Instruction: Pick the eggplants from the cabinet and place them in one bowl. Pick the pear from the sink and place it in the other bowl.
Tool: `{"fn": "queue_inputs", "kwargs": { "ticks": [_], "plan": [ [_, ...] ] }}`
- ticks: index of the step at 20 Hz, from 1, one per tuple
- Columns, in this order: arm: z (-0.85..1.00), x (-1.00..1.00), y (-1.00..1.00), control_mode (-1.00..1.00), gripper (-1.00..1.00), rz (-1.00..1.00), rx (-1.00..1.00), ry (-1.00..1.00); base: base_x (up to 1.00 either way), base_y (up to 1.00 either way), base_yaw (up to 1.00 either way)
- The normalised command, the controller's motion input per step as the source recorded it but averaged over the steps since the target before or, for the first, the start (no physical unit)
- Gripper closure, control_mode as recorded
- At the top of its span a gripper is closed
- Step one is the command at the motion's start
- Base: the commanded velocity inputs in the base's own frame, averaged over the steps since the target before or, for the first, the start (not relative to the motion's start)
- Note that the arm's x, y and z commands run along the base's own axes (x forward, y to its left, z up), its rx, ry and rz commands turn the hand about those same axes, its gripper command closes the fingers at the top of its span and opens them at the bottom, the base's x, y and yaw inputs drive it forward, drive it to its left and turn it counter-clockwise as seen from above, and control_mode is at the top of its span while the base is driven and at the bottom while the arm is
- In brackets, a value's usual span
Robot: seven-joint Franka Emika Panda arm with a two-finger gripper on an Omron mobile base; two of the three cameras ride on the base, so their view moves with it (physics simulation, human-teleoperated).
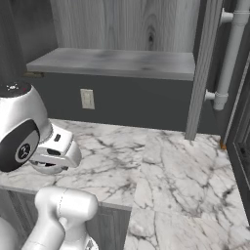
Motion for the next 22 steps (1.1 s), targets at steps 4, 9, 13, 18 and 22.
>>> {"fn": "queue_inputs", "kwargs": {
  "ticks": [4,9,13,18,22],
  "plan": [
    [0.00,0.00,0.00,1.00,-1.00,0.00,0.00,0.00,-0.87,0.00,0.00],
    [0.00,0.00,0.00,1.00,-1.00,0.00,0.00,0.00,-1.00,0.15,0.00],
    [0.00,0.00,0.00,1.00,-1.00,0.00,0.00,0.00,-0.67,0.95,0.00],
    [0.00,0.00,0.00,1.00,-1.00,0.00,0.00,0.00,-0.09,1.00,0.00],
    [0.00,0.00,0.00,1.00,-1.00,0.00,0.00,0.00,0.00,1.00,0.00]
  ]
}}
